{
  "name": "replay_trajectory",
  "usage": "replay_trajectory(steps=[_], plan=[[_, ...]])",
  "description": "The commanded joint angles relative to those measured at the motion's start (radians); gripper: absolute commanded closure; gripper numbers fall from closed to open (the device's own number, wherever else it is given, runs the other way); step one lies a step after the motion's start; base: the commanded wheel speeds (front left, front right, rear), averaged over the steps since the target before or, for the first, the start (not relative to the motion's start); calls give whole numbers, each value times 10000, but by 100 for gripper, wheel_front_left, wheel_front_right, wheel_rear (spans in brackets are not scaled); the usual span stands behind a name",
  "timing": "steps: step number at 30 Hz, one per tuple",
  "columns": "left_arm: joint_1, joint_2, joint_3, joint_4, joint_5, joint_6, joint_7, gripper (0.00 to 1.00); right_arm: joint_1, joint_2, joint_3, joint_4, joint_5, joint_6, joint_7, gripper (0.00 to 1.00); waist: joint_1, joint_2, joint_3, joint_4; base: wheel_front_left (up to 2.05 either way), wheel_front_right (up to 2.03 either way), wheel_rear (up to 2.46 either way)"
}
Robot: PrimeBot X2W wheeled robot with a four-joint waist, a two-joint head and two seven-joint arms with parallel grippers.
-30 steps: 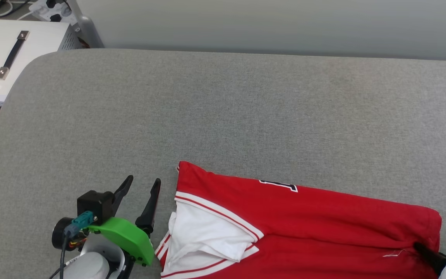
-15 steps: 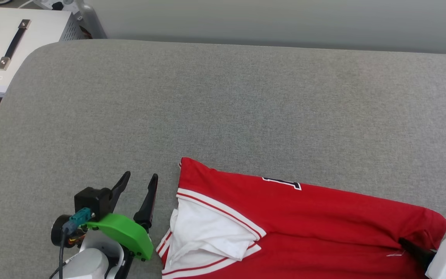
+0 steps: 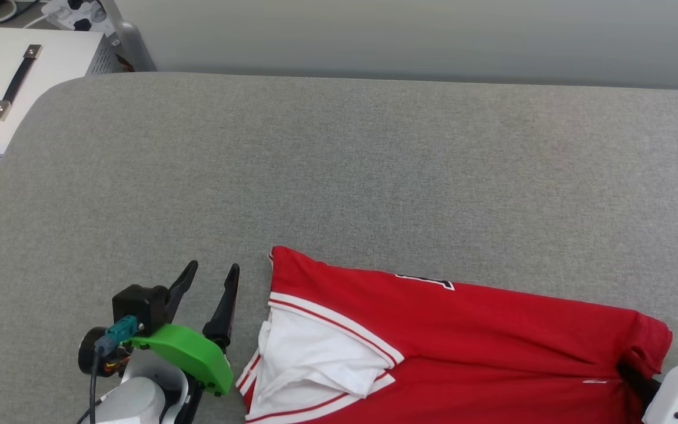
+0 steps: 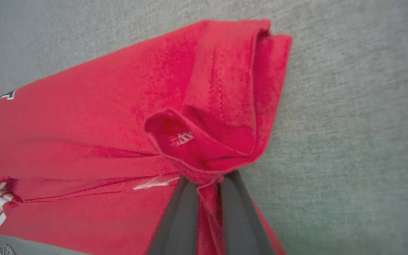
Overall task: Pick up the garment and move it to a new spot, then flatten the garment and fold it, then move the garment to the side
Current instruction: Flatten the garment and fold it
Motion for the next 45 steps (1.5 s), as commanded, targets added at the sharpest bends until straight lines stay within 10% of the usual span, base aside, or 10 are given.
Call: replay_trajectory(steps=[1,11,26,45], plan=[[82,-51,61,43,110,-86,-58,0,-47,-236,-101,221,-125,-23,-147,100,0,0,1,-14,0,0,0],[115,-175,126,135,205,-153,-58,0,-611,-1492,-980,1347,-787,-23,-1078,100,0,0,-166,-16,0,0,0],[676,-508,195,406,120,-326,-59,0,463,-1105,-719,-146,-373,-23,-652,100,0,0,-1306,103,0,0,0],[1291,-746,524,451,237,-516,-59,0,1101,1681,416,-3954,215,-23,1889,100,0,0,-1887,744,0,0,0]])
